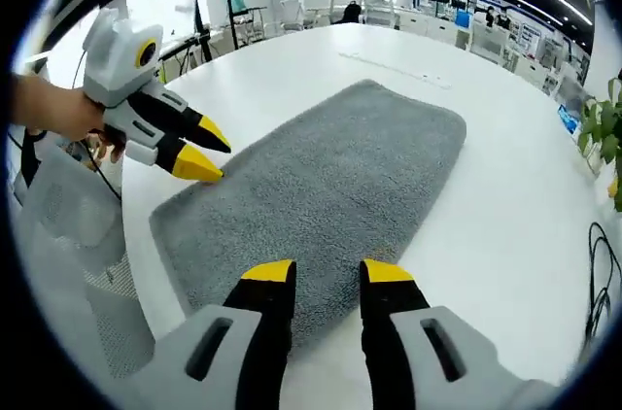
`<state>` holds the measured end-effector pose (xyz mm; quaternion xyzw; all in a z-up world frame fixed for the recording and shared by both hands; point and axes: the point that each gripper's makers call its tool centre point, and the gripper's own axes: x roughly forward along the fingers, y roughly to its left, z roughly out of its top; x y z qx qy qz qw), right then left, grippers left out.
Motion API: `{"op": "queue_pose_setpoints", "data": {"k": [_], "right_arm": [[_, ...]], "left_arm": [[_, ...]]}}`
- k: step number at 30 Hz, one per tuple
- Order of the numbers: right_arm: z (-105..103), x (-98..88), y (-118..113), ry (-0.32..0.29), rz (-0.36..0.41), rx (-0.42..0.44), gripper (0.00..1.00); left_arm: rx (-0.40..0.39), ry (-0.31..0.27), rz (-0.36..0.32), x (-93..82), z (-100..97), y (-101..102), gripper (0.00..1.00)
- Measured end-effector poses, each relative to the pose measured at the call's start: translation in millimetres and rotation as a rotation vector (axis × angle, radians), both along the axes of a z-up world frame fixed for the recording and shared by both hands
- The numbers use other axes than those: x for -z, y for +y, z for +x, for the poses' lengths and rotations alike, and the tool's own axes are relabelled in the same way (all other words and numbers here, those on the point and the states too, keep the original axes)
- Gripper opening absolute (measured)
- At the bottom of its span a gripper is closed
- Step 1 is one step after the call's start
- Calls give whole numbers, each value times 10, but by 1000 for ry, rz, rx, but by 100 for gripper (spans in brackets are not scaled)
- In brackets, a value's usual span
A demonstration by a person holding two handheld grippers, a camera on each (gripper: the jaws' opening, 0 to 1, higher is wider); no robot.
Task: Fold the towel on the table until its edges align and the towel forms a compact rectangular stack.
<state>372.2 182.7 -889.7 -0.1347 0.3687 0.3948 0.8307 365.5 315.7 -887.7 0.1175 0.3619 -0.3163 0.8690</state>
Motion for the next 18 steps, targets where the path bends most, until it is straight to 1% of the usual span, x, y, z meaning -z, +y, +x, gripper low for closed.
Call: {"op": "queue_pose_setpoints", "data": {"k": [2,3,4,5,6,7,8,9,11,12,13,15,17,18], "right_arm": [[-87,-13,39,2,3,-39,24],[-144,-27,64,8,15,-59,24],[-169,-39,78,9,26,-63,24],[-202,-46,76,14,29,-65,23],[-236,-49,77,25,33,-65,23],[-294,-63,100,38,57,-71,23],[-326,-61,106,46,63,-77,23],[-371,-52,117,62,68,-83,23],[-499,-10,141,121,79,-90,23],[-545,29,132,150,71,-81,24],[-549,30,138,147,74,-82,24],[-651,57,177,170,87,-94,23],[-778,150,162,201,51,-114,24],[-825,183,166,196,41,-131,24]], "left_arm": [[40,-36,-3,-58,-31,-70,23],[69,-52,-29,-102,-61,-146,23],[80,-55,-54,-125,-81,-203,22],[101,-53,-64,-127,-105,-250,22],[145,-55,-54,-119,-147,-310,22],[164,-59,-29,-98,-163,-323,22],[170,-51,6,-55,-175,-306,22],[158,-33,34,10,-177,-278,22],[116,-13,52,78,-158,-211,22],[104,4,59,119,-166,-180,22],[93,21,72,161,-173,-141,23],[106,-9,65,158,-152,-142,24],[115,-12,72,149,-150,-140,25],[117,-14,74,144,-149,-141,25]]}}
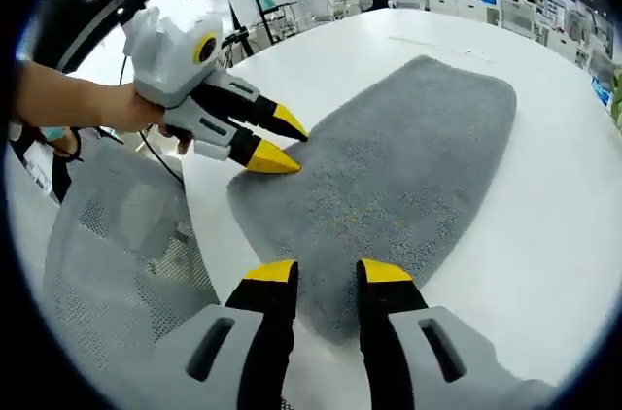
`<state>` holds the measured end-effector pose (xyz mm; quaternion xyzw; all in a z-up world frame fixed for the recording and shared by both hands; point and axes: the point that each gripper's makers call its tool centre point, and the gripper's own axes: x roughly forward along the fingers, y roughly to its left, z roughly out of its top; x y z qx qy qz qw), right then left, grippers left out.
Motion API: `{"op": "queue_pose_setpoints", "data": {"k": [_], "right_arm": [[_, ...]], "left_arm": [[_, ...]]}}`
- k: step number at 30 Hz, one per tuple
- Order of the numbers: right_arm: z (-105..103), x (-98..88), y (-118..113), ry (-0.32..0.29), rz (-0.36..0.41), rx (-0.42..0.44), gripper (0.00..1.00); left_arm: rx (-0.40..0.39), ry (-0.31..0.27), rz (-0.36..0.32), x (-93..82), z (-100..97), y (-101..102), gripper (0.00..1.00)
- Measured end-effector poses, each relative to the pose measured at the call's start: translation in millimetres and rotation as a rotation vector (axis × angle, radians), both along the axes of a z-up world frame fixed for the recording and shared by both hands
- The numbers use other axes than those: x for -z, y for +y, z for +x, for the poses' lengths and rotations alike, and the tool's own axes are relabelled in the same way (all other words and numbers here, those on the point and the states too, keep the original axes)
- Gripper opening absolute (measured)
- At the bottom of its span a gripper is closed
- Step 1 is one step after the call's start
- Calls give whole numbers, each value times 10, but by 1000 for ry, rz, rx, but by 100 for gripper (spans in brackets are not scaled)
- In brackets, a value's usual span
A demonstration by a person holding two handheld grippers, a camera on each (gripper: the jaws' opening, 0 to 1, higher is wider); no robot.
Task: Fold the towel on the table until its edges align and the towel forms a compact rectangular stack.
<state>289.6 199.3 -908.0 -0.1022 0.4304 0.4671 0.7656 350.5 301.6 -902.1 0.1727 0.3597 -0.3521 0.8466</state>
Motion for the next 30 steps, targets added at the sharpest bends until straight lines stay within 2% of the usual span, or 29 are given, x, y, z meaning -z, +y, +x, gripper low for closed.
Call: {"op": "queue_pose_setpoints", "data": {"k": [2,5,6,8,10,12,17,20,22,24,25,28,29,30], "right_arm": [[-2,-16,12,-30,13,-7,25],[21,-46,-2,-40,14,-2,25],[41,-66,-33,-88,-18,-52,24],[23,-108,-23,-138,-40,-120,24],[-12,-153,0,-164,-37,-171,26],[-36,-147,-9,-153,-40,-179,28],[-139,-47,-78,-195,-115,-312,33],[-127,-14,-105,-212,-124,-319,33],[-101,6,-114,-227,-136,-328,31],[-106,37,-112,-248,-160,-358,31],[-115,51,-111,-262,-174,-379,31],[-95,99,-124,-350,-231,-451,29],[-94,79,-122,-351,-221,-442,29],[-89,92,-122,-317,-206,-406,28]], "left_arm": [[31,-40,34,-49,11,13,27],[57,-83,-6,-179,-11,-35,27],[72,-80,-24,-205,-40,-63,26],[126,-75,-56,-264,-139,-134,25],[208,-63,-65,-266,-275,-197,24],[264,-65,-30,-253,-390,-196,24],[263,-21,-60,-219,-539,-202,25],[311,-13,-12,-142,-652,-164,27],[333,-1,37,-59,-698,-124,32],[354,-13,93,8,-693,-83,36],[358,-17,94,28,-692,-92,36],[367,-22,109,72,-692,-109,36],[364,-24,112,70,-684,-119,36],[354,-25,121,76,-663,-122,35]]}}
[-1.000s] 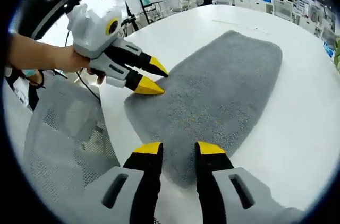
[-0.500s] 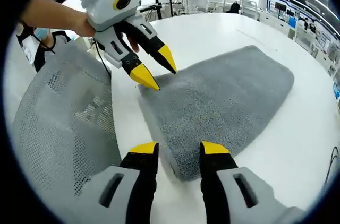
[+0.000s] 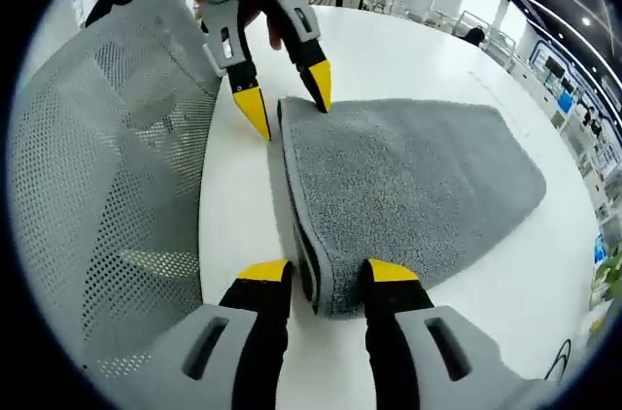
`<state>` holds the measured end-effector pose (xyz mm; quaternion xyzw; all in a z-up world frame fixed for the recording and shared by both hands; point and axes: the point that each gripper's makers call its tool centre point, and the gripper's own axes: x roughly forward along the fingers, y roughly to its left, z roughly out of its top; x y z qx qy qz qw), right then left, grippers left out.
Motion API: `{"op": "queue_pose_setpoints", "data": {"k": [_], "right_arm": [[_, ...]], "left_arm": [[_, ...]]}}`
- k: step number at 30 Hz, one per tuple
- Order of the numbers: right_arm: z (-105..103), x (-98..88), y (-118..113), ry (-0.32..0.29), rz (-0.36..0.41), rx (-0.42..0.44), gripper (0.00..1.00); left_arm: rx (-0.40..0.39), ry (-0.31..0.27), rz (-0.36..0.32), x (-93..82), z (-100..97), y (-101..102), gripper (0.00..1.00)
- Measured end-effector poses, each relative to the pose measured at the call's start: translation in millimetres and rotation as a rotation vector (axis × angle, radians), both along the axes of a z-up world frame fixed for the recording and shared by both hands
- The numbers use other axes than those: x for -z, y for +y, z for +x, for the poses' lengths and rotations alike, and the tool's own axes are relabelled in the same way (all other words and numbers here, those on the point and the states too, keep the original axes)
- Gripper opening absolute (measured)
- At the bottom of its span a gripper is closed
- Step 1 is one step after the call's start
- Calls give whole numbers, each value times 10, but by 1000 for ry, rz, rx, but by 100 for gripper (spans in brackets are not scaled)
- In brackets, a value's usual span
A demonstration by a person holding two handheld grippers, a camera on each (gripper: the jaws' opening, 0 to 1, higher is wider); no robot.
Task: Fold the towel on the table until its edges align and the towel forms a compact rectangular stack.
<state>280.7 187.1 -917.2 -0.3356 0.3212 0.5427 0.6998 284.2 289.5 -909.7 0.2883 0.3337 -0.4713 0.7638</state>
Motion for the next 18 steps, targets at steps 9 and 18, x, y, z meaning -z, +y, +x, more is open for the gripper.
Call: {"op": "queue_pose_setpoints", "data": {"k": [9,18], "right_arm": [[86,27,3,-18,-15,32,13],[21,19,1,8,-26,52,6]], "left_arm": [[-14,-9,25,26,52,19,23],[-29,-4,68,19,24,28,10]]}}
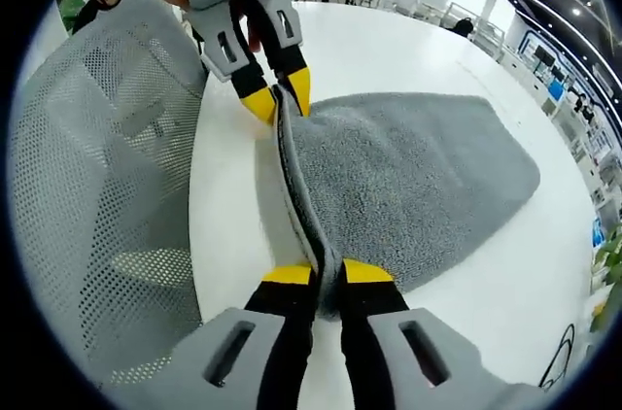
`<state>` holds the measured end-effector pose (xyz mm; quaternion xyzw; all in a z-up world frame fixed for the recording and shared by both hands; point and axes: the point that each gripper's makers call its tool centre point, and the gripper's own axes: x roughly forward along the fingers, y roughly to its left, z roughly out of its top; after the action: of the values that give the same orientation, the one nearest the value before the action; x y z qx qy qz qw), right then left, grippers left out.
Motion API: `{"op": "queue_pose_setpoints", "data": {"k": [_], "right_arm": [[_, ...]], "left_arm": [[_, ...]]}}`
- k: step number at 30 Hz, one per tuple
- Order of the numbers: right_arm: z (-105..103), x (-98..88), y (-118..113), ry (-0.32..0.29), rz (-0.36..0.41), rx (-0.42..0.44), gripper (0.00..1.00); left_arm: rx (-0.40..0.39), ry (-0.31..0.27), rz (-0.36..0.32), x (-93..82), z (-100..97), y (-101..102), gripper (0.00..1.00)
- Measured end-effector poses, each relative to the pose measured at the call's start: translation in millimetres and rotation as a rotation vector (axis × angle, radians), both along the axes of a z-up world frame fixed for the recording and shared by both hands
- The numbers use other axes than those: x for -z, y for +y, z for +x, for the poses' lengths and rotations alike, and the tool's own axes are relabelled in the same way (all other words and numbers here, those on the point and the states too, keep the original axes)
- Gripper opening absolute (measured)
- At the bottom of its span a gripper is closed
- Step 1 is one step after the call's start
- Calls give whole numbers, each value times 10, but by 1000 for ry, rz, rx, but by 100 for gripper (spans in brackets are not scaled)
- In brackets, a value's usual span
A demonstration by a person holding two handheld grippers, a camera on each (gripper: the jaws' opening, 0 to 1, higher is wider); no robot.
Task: Fold the towel on the table until its edges align and the towel forms a compact rectangular stack.
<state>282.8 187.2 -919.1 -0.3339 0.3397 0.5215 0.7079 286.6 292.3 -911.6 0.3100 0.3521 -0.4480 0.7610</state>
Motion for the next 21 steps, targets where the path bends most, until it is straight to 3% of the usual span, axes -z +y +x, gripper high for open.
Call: {"op": "queue_pose_setpoints", "data": {"k": [7,14,21], "right_arm": [[-240,-8,-15,80,32,-8,5],[-367,-15,-20,114,54,-11,5],[-492,-26,-29,177,45,-29,5]], "left_arm": [[35,32,-11,8,-187,-10,10],[12,63,-28,8,-336,-23,10],[-17,158,-66,1,-466,-36,10]]}}
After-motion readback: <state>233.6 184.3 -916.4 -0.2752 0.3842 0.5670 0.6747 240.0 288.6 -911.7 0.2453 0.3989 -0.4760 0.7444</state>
